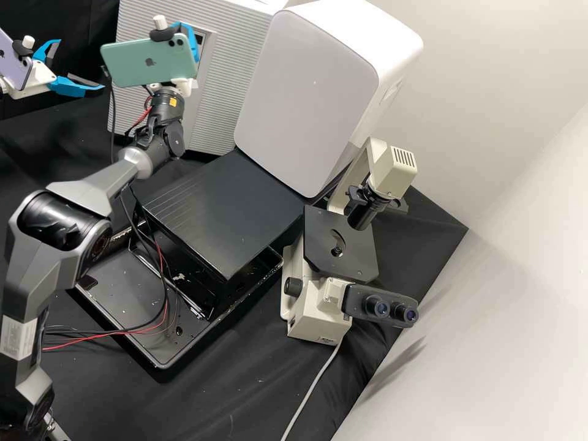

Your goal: Close the incubator door

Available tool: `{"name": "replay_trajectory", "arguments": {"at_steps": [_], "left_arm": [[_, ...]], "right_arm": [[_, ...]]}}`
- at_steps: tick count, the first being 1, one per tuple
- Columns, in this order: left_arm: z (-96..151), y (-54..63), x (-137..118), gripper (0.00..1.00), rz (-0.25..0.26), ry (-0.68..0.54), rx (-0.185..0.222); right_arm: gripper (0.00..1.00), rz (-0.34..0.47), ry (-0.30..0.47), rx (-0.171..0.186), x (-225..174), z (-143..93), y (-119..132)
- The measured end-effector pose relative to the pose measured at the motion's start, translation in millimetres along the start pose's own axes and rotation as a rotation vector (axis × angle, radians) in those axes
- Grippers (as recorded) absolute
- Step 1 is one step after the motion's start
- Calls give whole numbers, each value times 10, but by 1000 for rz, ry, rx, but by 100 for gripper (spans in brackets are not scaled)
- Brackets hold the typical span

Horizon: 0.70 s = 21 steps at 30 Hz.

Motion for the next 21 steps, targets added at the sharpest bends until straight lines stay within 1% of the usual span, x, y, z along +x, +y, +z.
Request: {"name": "replay_trajectory", "arguments": {"at_steps": [5,7,8,12,15,18,19,21], "left_arm": [[0,0,0,100,0,0,0],[0,0,0,100,0,0,0],[0,0,0,100,0,0,0],[0,0,0,100,0,0,0],[0,0,0,100,0,0,0],[0,0,0,100,0,0,0],[0,0,0,100,0,0,0],[0,0,0,100,0,0,0]], "right_arm": [[0,31,-1,30,102,89,65],[0,30,-2,28,163,126,79],[0,26,-10,32,199,152,71],[0,8,-38,25,384,255,68],[0,-18,-57,7,504,332,34],[0,-31,-78,-51,600,406,21],[0,-33,-90,-65,630,436,7],[0,-29,-116,-74,680,492,-15]]}}
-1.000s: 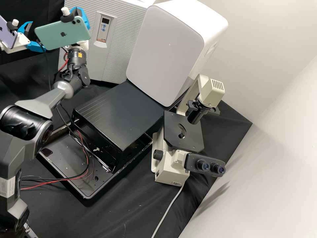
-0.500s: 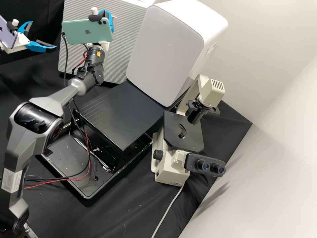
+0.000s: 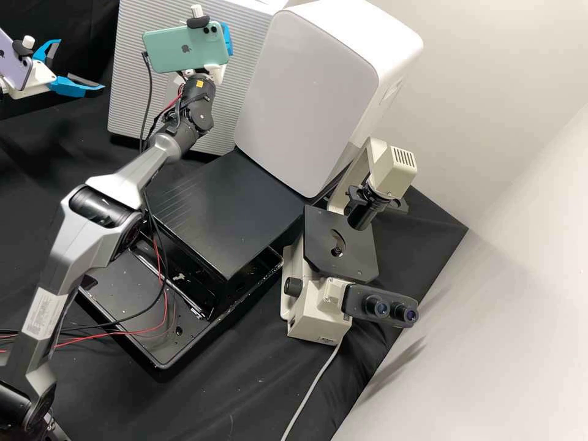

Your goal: Close the incubator door

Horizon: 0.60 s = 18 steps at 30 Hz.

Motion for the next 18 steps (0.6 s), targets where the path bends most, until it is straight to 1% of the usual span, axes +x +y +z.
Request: {"name": "replay_trajectory", "arguments": {"at_steps": [1,5,8,9,11,13,16,18], "left_arm": [[0,0,0,100,0,0,0],[0,0,0,100,0,0,0],[0,0,0,100,0,0,0],[0,0,0,100,0,0,0],[0,0,0,100,0,0,0],[0,0,0,100,0,0,0],[0,0,0,100,0,0,0],[0,0,0,100,0,0,0]], "right_arm": [[0,5,-15,-10,43,35,-19],[0,21,-60,-17,150,125,-90],[0,46,-87,-22,229,146,-110],[0,54,-92,-23,267,155,-149],[0,76,-98,-32,304,156,-143],[0,91,-104,-50,330,163,-149],[0,115,-113,-62,353,182,-143],[0,122,-116,-76,366,196,-162]]}}
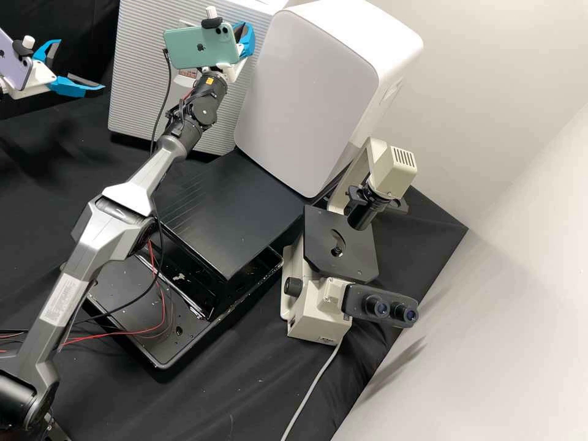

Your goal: Close the incubator door

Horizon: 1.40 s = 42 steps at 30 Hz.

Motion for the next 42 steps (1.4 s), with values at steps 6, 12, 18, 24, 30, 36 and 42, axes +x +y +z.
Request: {"name": "replay_trajectory", "arguments": {"at_steps": [6,12,18,24,30,36,42], "left_arm": [[0,0,0,100,0,0,0],[0,0,0,100,0,0,0],[0,0,0,100,0,0,0],[0,0,0,100,0,0,0],[0,0,0,100,0,0,0],[0,0,0,100,0,0,0],[0,0,0,100,0,0,0]], "right_arm": [[0,6,1,-28,16,17,-54],[0,11,3,-39,24,25,-83],[0,0,-5,-41,34,78,-187],[0,-5,-8,-43,42,101,-264],[0,-1,-11,-43,42,102,-255],[0,8,-9,-41,41,94,-223],[0,12,-10,-9,41,94,-220]]}}
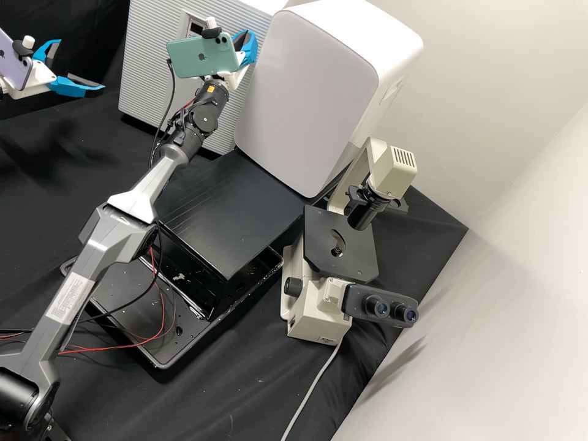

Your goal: Close the incubator door

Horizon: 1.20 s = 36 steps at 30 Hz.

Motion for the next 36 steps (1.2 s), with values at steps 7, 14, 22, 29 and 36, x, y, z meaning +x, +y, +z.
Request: {"name": "replay_trajectory", "arguments": {"at_steps": [7,14,22,29,36], "left_arm": [[0,0,0,100,0,0,0],[0,0,0,100,0,0,0],[0,0,0,100,0,0,0],[0,0,0,100,0,0,0],[0,0,0,100,0,0,0]], "right_arm": [[0,-72,4,71,-62,66,3],[0,-114,17,230,-584,44,107],[0,20,137,260,-1161,-156,436],[0,28,80,300,-1570,-50,469],[100,119,-17,233,-2000,19,472]]}}
